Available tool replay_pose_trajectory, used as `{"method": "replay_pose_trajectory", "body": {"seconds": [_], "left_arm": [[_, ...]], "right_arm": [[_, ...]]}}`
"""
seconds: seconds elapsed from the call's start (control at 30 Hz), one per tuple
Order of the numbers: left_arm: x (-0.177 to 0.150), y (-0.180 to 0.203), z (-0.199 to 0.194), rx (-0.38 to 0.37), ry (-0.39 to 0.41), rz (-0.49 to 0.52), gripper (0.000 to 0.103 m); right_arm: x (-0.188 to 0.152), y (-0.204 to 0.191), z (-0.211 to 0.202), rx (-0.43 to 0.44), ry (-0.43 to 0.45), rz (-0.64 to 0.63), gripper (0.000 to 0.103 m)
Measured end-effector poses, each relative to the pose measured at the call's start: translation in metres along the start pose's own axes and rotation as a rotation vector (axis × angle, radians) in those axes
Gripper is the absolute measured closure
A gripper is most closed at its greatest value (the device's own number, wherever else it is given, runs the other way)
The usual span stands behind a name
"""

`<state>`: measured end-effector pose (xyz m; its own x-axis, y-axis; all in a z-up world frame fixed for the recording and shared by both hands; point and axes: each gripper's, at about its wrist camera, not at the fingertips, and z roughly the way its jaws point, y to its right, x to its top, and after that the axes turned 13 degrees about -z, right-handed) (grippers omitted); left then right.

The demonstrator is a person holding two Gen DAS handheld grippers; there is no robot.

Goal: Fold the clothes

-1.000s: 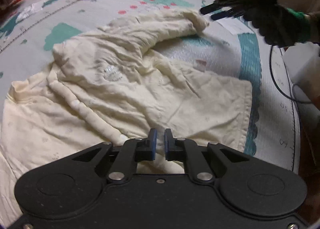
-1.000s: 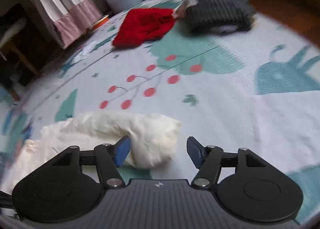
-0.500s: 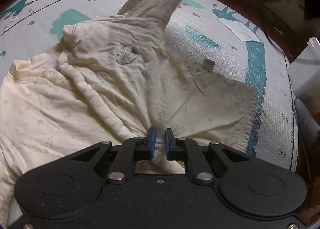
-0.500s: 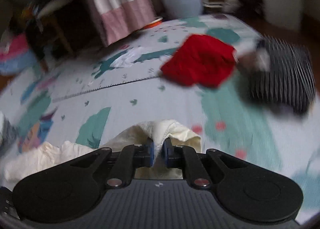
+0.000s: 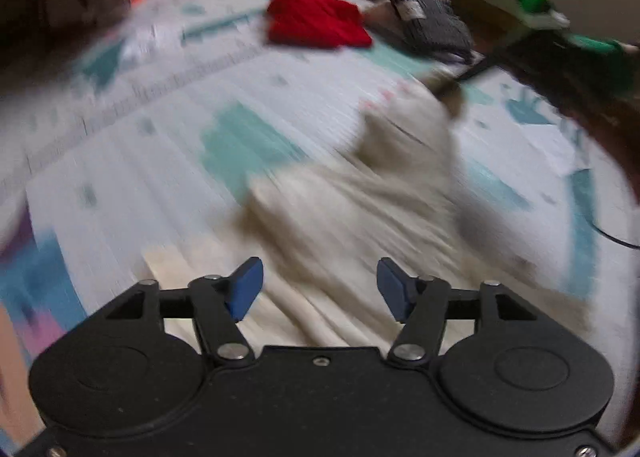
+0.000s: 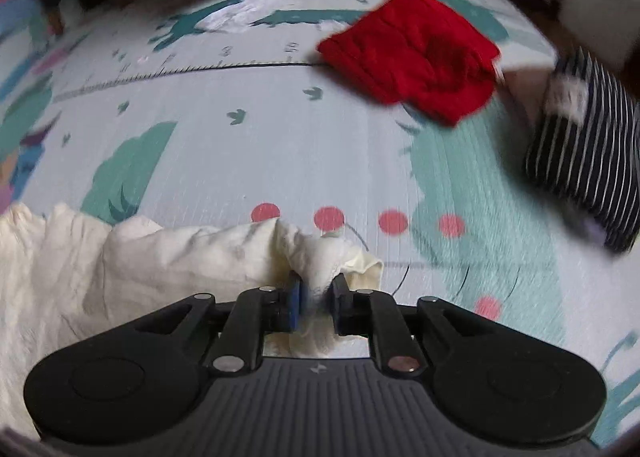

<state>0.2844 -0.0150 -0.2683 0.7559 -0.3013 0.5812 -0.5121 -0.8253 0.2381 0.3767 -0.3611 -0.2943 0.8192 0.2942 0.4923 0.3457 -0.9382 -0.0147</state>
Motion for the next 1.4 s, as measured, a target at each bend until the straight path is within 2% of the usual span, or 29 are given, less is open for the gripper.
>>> {"method": "replay_pose_trajectory", "body": {"seconds": [0.1, 0.2, 0.23, 0.33, 0.43, 0.67, 0.7, 0.73, 0.77, 0.83, 0.93, 1.03, 1.17, 1.27, 1.33, 1.37, 1.4], "left_arm": [[0.025, -0.022, 0.031, -0.036, -0.041, -0.048, 0.041], [0.029, -0.039, 0.054, -0.016, -0.056, -0.090, 0.044], [0.028, -0.044, 0.057, -0.036, -0.053, -0.106, 0.051], [0.025, -0.055, 0.057, -0.125, -0.048, -0.122, 0.060], [0.024, -0.062, 0.057, -0.203, -0.062, -0.122, 0.061], [0.031, -0.061, 0.068, -0.271, -0.097, -0.107, 0.061], [0.032, -0.061, 0.069, -0.280, -0.102, -0.105, 0.064], [0.033, -0.061, 0.071, -0.290, -0.107, -0.103, 0.081], [0.032, -0.060, 0.071, -0.298, -0.116, -0.088, 0.088], [0.029, -0.055, 0.064, -0.286, -0.107, -0.050, 0.097], [0.033, -0.061, 0.041, -0.256, -0.038, -0.127, 0.098], [0.033, -0.061, 0.042, -0.171, -0.038, -0.128, 0.098], [0.027, -0.059, 0.056, -0.110, -0.041, -0.165, 0.098], [0.020, -0.058, 0.058, -0.079, -0.034, -0.180, 0.098], [0.020, -0.058, 0.059, -0.069, -0.026, -0.195, 0.098], [0.020, -0.057, 0.059, -0.063, -0.024, -0.199, 0.098], [0.019, -0.057, 0.059, -0.058, -0.023, -0.203, 0.098]], "right_arm": [[-0.007, 0.004, -0.006, 0.028, 0.025, 0.027, 0.083], [-0.009, 0.010, -0.010, 0.048, 0.062, 0.049, 0.083], [-0.009, 0.012, -0.010, 0.061, 0.074, 0.062, 0.083], [-0.008, 0.016, -0.005, 0.075, 0.085, 0.071, 0.083], [-0.013, 0.019, 0.000, 0.081, 0.082, 0.073, 0.083], [-0.026, 0.023, 0.011, 0.091, 0.060, 0.094, 0.082], [-0.026, 0.022, 0.011, 0.091, 0.061, 0.087, 0.082], [-0.026, 0.022, 0.010, 0.089, 0.064, 0.081, 0.082], [-0.026, 0.022, 0.010, 0.089, 0.071, 0.079, 0.082], [-0.025, 0.024, 0.007, 0.097, 0.086, 0.084, 0.082], [-0.022, 0.025, -0.011, 0.130, 0.149, 0.066, 0.088], [-0.018, 0.024, -0.019, 0.108, 0.146, 0.030, 0.088], [-0.013, 0.031, -0.019, 0.070, 0.106, 0.060, 0.089], [-0.010, 0.033, -0.017, 0.063, 0.044, 0.056, 0.089], [-0.013, 0.038, -0.006, 0.070, -0.014, 0.099, 0.088], [-0.016, 0.042, 0.002, 0.071, -0.035, 0.129, 0.085], [-0.019, 0.045, 0.010, 0.065, -0.049, 0.148, 0.078]]}}
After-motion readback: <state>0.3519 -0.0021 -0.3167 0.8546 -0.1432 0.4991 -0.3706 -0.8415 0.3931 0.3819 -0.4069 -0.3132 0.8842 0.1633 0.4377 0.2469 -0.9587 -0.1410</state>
